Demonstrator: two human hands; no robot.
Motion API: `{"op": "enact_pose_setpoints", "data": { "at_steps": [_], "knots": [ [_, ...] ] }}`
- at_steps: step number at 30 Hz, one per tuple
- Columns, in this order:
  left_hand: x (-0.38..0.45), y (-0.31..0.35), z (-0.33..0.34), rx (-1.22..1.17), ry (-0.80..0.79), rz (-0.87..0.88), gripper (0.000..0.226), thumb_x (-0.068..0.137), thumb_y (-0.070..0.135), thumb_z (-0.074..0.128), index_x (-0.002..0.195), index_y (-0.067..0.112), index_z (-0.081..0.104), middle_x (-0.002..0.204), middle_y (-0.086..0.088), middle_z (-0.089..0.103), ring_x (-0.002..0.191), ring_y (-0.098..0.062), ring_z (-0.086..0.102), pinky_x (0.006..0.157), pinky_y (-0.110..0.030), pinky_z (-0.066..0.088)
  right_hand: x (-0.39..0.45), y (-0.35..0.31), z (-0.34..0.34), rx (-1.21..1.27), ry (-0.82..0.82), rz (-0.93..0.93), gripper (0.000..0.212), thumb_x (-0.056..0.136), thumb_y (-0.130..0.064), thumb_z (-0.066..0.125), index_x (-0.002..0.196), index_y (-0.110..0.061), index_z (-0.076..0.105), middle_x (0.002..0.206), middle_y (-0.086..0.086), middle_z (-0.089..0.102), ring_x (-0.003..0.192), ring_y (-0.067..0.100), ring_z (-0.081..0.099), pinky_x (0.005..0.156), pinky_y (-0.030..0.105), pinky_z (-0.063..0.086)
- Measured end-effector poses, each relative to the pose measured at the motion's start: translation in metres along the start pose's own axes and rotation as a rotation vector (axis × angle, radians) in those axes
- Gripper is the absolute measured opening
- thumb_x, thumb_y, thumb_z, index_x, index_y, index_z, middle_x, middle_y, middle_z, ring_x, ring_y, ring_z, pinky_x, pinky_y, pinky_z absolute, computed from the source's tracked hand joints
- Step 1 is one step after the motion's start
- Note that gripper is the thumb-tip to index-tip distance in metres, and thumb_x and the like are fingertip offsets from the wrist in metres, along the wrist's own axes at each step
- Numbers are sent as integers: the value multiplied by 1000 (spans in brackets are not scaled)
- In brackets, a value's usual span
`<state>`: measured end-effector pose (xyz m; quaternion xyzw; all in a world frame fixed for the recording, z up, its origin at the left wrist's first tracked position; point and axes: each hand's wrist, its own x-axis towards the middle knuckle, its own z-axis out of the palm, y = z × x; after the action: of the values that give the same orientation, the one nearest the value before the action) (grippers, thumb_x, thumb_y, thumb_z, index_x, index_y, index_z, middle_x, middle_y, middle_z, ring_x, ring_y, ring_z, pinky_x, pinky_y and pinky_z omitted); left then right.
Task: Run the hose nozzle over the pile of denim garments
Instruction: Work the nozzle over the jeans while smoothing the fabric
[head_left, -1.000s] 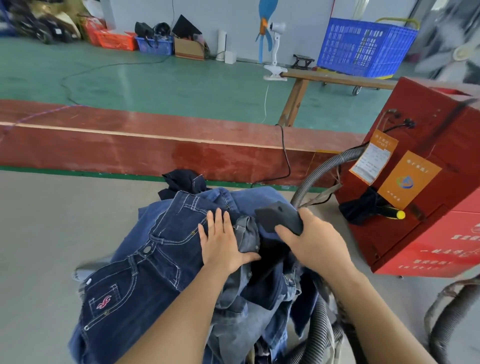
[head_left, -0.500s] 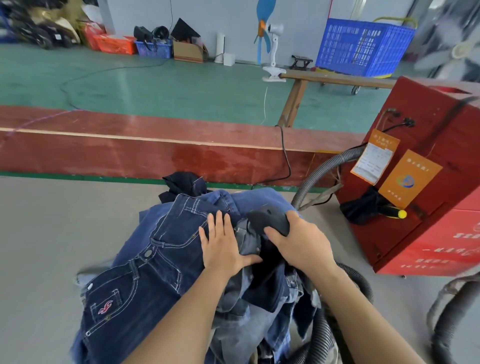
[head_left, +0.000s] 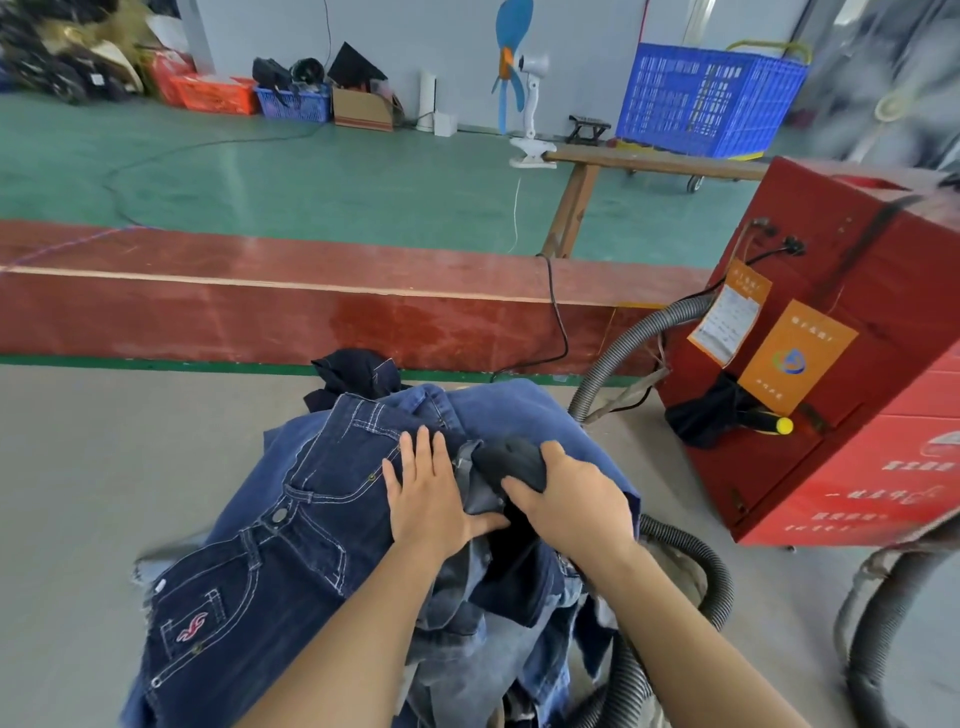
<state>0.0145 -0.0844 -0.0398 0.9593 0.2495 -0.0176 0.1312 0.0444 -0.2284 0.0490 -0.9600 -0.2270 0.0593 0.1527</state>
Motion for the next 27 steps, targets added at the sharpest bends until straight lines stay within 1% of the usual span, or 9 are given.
{"op": "enact_pose_setpoints", "data": {
  "at_steps": [5,8,11,14,20,22,23,25,27],
  "knots": [
    [-1,-2,-2,-42,-8,17,139,59,89,53,152,7,-10,161,-9,-16,146,-29,-20,116,-51,-9,2,10,-27,180,119,43,35,91,-51,53,96,-19,40,74,-2,56,66,20,55,48,29,36],
    [-1,-1,-3,-23,-16,10,139,60,89,52,152,7,-12,160,-9,-18,146,-30,-21,116,-51,-9,-9,22,-34,128,37,63,36,88,-54,55,92,-20,43,75,-2,58,67,20,58,50,30,37],
    [-2,0,-3,-7,-20,-2,137,62,88,52,152,7,-14,160,-9,-18,146,-30,-21,116,-50,-9,-17,24,-22,-7,-64,18,34,86,-56,55,88,-24,43,70,-10,52,61,10,50,48,26,32],
    [-2,2,-1,4,-13,-9,136,63,86,53,152,7,-14,161,-9,-17,146,-29,-21,118,-51,-7,-12,17,-8,-100,-80,-21,35,89,-55,51,92,-22,40,67,-11,45,64,14,48,47,27,29],
    [0,-2,1,-40,16,35,139,58,89,54,153,8,-7,161,-9,-14,147,-28,-19,116,-50,-8,10,-1,-4,62,107,27,34,92,-51,52,96,-19,39,72,-5,51,60,17,46,46,29,31],
    [-3,-8,-2,-224,48,69,130,61,83,59,153,7,10,162,-9,0,149,-27,-9,118,-45,-4,15,2,-19,176,233,82,35,91,-51,53,96,-19,42,79,0,57,68,24,50,55,32,35],
    [-4,-12,-6,-397,113,62,115,66,77,63,149,6,28,159,-10,18,149,-27,6,118,-40,6,16,5,-28,233,300,105,35,89,-52,55,96,-19,43,80,1,58,71,26,51,59,33,37],
    [-4,-17,-16,-674,304,-30,70,75,66,64,118,10,64,131,-7,53,130,-27,40,104,-32,32,16,12,-46,315,398,138,37,87,-52,57,93,-17,46,77,1,60,73,28,56,63,35,39],
    [-4,-16,-24,-659,332,-130,55,77,66,62,99,16,69,112,-2,58,114,-22,50,94,-35,41,14,17,-57,346,429,159,37,87,-51,57,92,-16,48,75,5,64,75,32,60,64,36,43]
  ]
}}
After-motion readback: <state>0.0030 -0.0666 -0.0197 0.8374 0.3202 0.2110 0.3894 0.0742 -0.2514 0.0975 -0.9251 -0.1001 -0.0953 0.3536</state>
